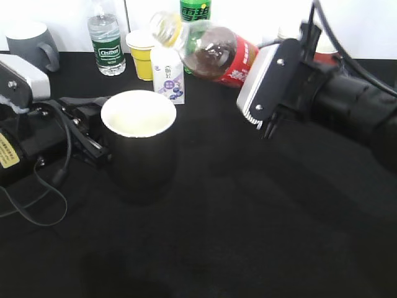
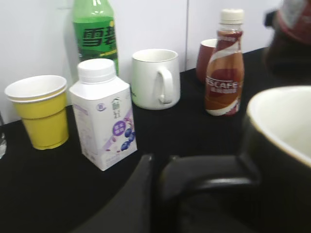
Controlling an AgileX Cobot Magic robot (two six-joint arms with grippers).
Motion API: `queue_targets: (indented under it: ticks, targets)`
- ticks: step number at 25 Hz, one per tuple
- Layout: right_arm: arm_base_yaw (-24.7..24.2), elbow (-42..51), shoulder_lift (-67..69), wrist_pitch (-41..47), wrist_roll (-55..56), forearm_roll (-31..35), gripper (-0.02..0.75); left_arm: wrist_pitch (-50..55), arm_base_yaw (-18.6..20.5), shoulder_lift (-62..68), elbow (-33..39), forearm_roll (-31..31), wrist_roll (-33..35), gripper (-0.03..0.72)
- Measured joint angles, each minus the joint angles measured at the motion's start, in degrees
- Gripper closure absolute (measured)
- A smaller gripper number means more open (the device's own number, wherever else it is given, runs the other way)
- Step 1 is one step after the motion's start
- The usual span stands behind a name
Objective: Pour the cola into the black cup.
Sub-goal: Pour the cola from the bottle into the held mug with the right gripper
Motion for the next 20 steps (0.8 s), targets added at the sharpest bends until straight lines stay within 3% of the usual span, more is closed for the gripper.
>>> queue_targets:
  ticks: [4, 10, 20]
  targets:
    - [0.00, -0.75, 0.00, -1.28, -17.49, 4.00, 0.353, 0.00, 0.00, 0.00, 0.00, 0.59, -0.16, 0.648]
    - [0.00, -0.75, 0.00, -5.77, -31.32, 5.67, 0.354, -0.72, 0.00, 0.00, 0.00, 1.42, -0.16, 0.648]
    - [0.00, -0.81, 0.00, -10.64, -39.54, 6.98, 0.363, -2.51, 0.00, 0.00, 0.00, 3.15, -0.16, 0.648]
